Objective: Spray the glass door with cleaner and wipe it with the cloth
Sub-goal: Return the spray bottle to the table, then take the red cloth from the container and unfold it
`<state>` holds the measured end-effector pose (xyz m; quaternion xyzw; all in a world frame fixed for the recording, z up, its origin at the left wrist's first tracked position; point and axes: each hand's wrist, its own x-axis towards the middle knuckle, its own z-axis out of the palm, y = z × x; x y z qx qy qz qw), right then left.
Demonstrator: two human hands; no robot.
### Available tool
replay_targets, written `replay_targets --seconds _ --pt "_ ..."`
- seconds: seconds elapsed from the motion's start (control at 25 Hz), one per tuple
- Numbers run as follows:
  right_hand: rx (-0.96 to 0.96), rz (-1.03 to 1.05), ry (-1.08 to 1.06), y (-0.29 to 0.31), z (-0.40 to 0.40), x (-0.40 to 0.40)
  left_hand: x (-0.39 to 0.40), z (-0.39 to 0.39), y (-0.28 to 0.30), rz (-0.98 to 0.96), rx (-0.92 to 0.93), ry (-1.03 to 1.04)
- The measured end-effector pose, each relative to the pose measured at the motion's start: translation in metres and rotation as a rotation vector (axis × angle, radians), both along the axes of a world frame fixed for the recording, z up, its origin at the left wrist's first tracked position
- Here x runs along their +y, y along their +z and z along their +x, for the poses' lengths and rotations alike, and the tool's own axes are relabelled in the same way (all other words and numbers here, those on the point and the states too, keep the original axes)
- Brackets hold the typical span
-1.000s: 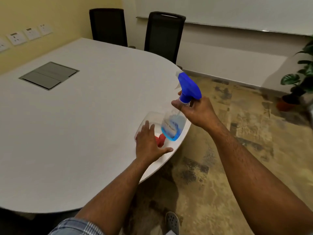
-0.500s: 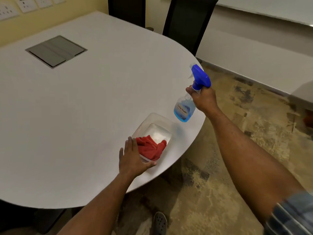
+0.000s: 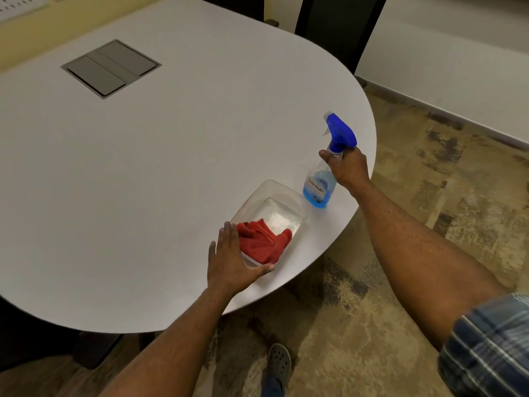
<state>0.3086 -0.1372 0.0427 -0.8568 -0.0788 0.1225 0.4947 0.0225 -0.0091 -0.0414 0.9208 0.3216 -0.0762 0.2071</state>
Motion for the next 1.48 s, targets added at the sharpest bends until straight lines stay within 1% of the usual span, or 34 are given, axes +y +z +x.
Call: replay_targets --seconds 0.12,0.2,0.24,0.32,0.36,0.4,0.48,0.56,0.64,0.72,0.8,0.88,0.96,1.08,1.2,1.28,1.36,1.4,1.48 --pt "0.014 -0.066 0.058 -0.009 -0.010 -0.007 0.000 -0.001 0.000 -0.004 -0.005 0.002" --pt "0.031 -0.087 0.013 -0.017 -0.026 -0.015 0.000 -0.001 0.000 -0.010 -0.011 0.000" --pt "0.002 -0.089 -0.047 -0.023 -0.039 -0.020 0.000 -0.001 -0.001 -0.011 -0.014 0.001" --pt "-0.137 -0.109 -0.167 -0.037 -0.073 -0.027 0.000 -0.002 -0.001 -0.012 -0.020 0.006" --pt "-0.222 -0.140 -0.161 -0.042 -0.092 -0.027 -0.001 -0.002 0.000 -0.018 -0.030 0.010" --pt "-0.290 -0.179 -0.082 -0.044 -0.108 -0.025 -0.001 -0.002 0.000 -0.031 -0.047 0.018" --pt "-0.330 -0.275 0.250 -0.037 -0.134 -0.013 -0.003 -0.002 0.003 -0.069 -0.090 0.040" --pt "-0.347 -0.467 0.640 -0.027 -0.146 0.006 -0.004 -0.002 0.006 -0.083 -0.123 0.064" --pt "-0.386 -0.699 0.897 -0.021 -0.153 0.025 -0.005 -0.001 0.008 -0.081 -0.130 0.087" --pt "-0.372 -0.911 1.040 -0.024 -0.156 0.036 -0.004 0.000 0.008 -0.100 -0.110 0.096" --pt "-0.311 -1.054 1.139 -0.027 -0.157 0.040 -0.003 -0.001 0.009 -0.105 -0.089 0.086" --pt "-0.257 -1.110 1.212 -0.029 -0.155 0.044 -0.004 -0.002 0.010 -0.097 -0.082 0.075" --pt "-0.254 -1.139 1.225 -0.031 -0.151 0.048 -0.005 -0.002 0.011 -0.101 -0.088 0.078" --pt "-0.312 -1.126 1.187 -0.034 -0.147 0.047 -0.005 -0.002 0.012 -0.107 -0.090 0.096" --pt "-0.298 -0.996 1.084 -0.030 -0.143 0.044 -0.004 -0.002 0.010 -0.109 -0.097 0.095" --pt "-0.215 -0.824 0.970 -0.019 -0.136 0.042 -0.003 -0.001 0.009 -0.109 -0.089 0.068" --pt "-0.048 -0.600 0.834 -0.003 -0.128 0.040 -0.004 0.005 0.016 -0.077 -0.115 0.026" --pt "0.020 -0.512 0.787 0.006 -0.124 0.039 -0.006 0.009 0.024 -0.077 -0.164 0.026" --pt "0.068 -0.404 0.728 0.025 -0.118 0.037 -0.010 0.018 0.044 -0.121 -0.328 0.067"
